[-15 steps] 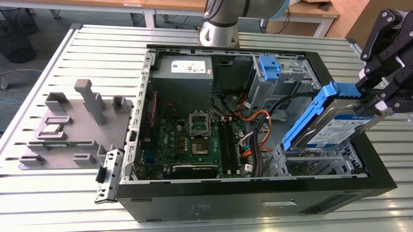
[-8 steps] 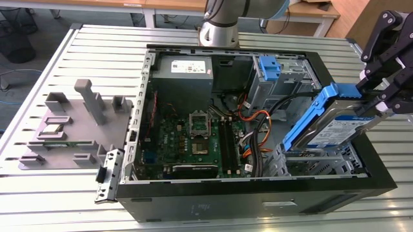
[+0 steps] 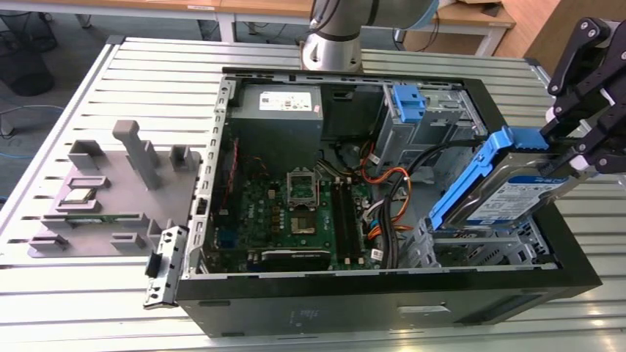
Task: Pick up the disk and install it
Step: 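Insert the disk into the insertion slot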
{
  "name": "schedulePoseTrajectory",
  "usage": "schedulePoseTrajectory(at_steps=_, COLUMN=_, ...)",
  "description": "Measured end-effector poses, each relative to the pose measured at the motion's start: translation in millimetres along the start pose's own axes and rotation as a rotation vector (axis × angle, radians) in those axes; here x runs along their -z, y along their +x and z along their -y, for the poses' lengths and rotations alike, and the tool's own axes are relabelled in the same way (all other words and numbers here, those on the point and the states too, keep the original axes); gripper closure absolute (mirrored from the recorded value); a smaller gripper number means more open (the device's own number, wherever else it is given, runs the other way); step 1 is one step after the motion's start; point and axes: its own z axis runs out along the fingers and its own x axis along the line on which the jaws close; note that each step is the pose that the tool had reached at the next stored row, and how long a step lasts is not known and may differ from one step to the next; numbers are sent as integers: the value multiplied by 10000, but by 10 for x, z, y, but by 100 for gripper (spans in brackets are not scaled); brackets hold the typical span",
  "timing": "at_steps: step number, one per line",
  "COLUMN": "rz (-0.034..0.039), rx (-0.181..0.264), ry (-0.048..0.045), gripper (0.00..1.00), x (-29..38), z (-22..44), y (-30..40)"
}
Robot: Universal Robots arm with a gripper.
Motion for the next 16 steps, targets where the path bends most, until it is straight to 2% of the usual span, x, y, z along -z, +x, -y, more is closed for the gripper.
schedulePoseTrajectory(at_steps=16, rz=1, rx=1, ry=0, gripper=65, x=-24, z=-5, y=2)
